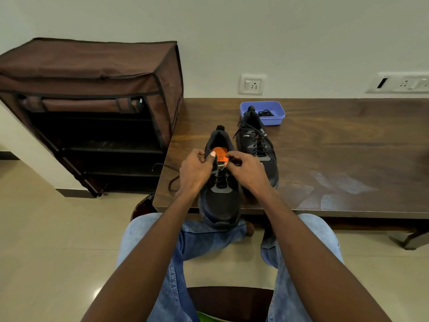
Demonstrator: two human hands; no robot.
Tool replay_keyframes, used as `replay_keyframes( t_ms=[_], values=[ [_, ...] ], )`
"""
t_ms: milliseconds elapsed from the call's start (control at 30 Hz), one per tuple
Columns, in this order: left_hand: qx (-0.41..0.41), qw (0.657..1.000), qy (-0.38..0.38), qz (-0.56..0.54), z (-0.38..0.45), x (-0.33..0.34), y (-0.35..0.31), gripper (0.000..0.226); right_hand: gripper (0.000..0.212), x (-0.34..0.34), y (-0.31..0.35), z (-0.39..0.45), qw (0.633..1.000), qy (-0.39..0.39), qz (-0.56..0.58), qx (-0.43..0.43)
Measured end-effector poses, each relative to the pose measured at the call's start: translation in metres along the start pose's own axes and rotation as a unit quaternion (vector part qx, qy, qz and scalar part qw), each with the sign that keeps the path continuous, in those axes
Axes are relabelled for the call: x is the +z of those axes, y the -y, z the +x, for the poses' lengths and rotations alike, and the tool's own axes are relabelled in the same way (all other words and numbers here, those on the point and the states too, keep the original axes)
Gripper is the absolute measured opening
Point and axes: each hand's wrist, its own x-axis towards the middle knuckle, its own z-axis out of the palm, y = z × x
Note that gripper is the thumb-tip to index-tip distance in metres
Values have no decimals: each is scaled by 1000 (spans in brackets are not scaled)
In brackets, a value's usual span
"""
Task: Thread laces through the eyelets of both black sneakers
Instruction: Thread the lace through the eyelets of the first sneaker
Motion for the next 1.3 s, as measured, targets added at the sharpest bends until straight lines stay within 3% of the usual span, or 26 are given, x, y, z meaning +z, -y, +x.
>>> replay_keyframes(
  t_ms=[133, 267, 367, 433, 567, 667, 833, 1033, 1200, 1300],
  values=[
    [20, 994, 21, 102, 12, -8, -9, 34, 36, 5, 6, -1, 1000, 21, -21, -1],
    [24, 989, 95, 109, 28, -19, -12, 19, 36, 1, 9, 0, 1000, 11, -9, -3],
    [11, 989, 143, 25, 37, -28, 2, 12, 33, -1, 10, 1, 999, 3, 37, 20],
    [-20, 985, 162, -58, 34, -31, 8, 21, 33, -1, 10, 0, 999, 0, 44, 26],
    [-3, 987, 130, -95, 26, -31, 17, 25, 32, 4, 6, -2, 999, -9, 33, 13],
    [27, 985, 123, -114, 20, -28, 23, 19, 35, 18, 4, -1, 998, -12, 29, -62],
    [57, 986, 124, -96, 23, -25, 28, 38, 26, 27, 8, 3, 995, 80, 21, -46],
    [56, 986, 107, -113, 23, -18, 32, 39, 11, 26, 9, -1, 997, 20, 31, -60],
    [52, 985, 97, -130, 22, -16, 37, 41, 17, 27, 8, -1, 995, 60, 8, -79],
    [59, 986, 89, -128, 24, -13, 39, 40, 15, 25, 14, -11, 997, -9, 36, -69]
  ],
)
